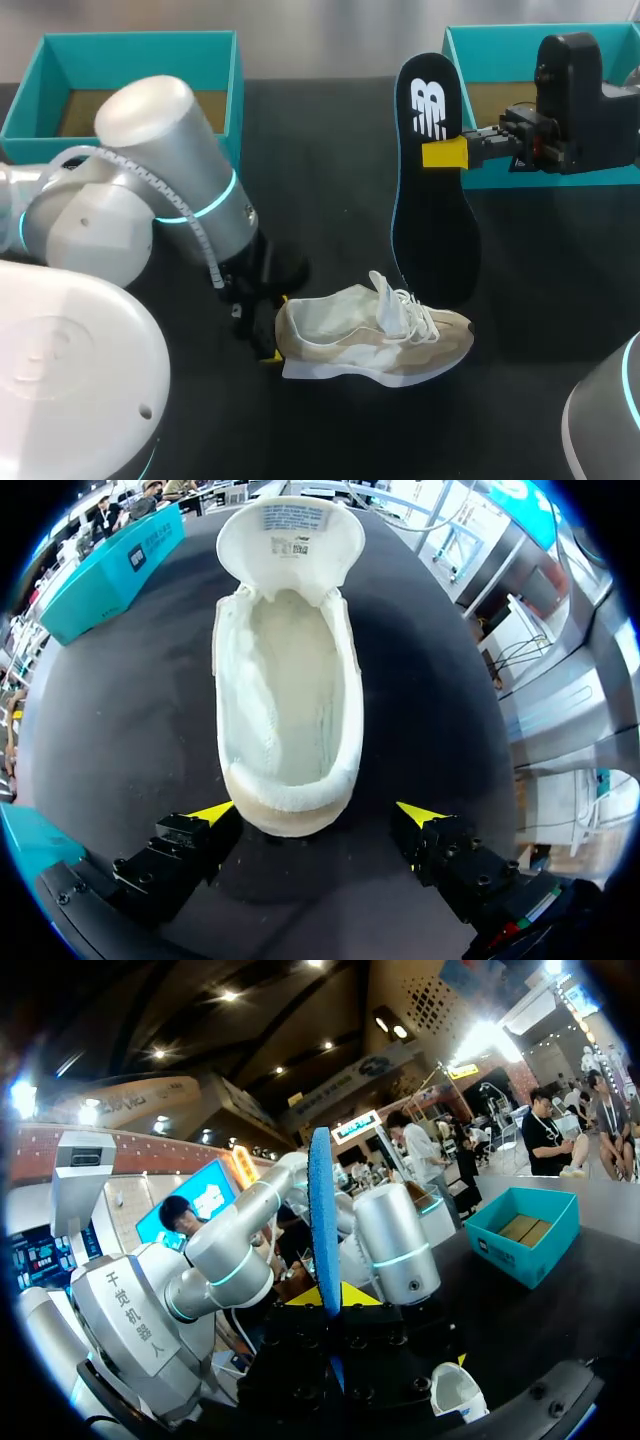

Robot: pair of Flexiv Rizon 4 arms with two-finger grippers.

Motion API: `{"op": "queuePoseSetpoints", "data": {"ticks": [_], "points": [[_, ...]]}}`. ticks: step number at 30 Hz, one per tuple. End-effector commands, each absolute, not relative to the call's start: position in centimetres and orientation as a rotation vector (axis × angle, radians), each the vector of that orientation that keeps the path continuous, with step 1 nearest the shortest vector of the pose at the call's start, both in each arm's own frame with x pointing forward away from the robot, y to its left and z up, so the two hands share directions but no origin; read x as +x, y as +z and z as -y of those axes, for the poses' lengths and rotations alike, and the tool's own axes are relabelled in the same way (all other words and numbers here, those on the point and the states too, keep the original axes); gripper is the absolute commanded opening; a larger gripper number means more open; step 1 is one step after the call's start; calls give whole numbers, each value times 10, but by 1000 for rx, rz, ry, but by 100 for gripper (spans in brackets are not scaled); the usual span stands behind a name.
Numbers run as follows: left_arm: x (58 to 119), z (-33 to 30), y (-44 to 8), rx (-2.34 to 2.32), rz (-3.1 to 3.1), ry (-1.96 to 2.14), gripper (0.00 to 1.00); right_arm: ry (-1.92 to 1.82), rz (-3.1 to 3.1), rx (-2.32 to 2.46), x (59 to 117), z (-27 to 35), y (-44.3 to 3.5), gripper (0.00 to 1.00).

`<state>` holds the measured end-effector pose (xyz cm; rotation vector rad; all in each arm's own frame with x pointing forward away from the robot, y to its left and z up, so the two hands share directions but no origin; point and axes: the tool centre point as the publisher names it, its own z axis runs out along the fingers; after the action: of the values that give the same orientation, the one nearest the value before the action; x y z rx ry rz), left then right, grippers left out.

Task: Take the shoe out of the shoebox, open the shoe tongue, remove and reinsert the insole, then place the shoe into the shoebox

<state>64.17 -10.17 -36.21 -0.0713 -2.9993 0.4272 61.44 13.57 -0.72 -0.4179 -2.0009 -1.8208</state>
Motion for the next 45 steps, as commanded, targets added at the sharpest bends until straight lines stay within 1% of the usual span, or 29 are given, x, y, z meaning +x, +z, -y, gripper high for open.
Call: {"op": "queuePoseSetpoints", "data": {"ticks": [1, 21, 32, 37, 45], "points": [[641, 109, -362, -96, 3028, 185, 100, -1818, 2002, -418, 616, -137, -8, 0], [641, 111, -364, -64, 3076, 118, 100, -1818, 2002, -418, 616, -137, -8, 0], [644, 107, -340, -68, 3059, 161, 100, -1818, 2002, -418, 616, -137, -8, 0], [655, 106, -325, -47, 3062, 182, 100, -1818, 2002, -418, 616, -137, -8, 0], [668, 126, -318, -42, 3076, 216, 100, -1818, 2002, -418, 616, -137, -8, 0]]}}
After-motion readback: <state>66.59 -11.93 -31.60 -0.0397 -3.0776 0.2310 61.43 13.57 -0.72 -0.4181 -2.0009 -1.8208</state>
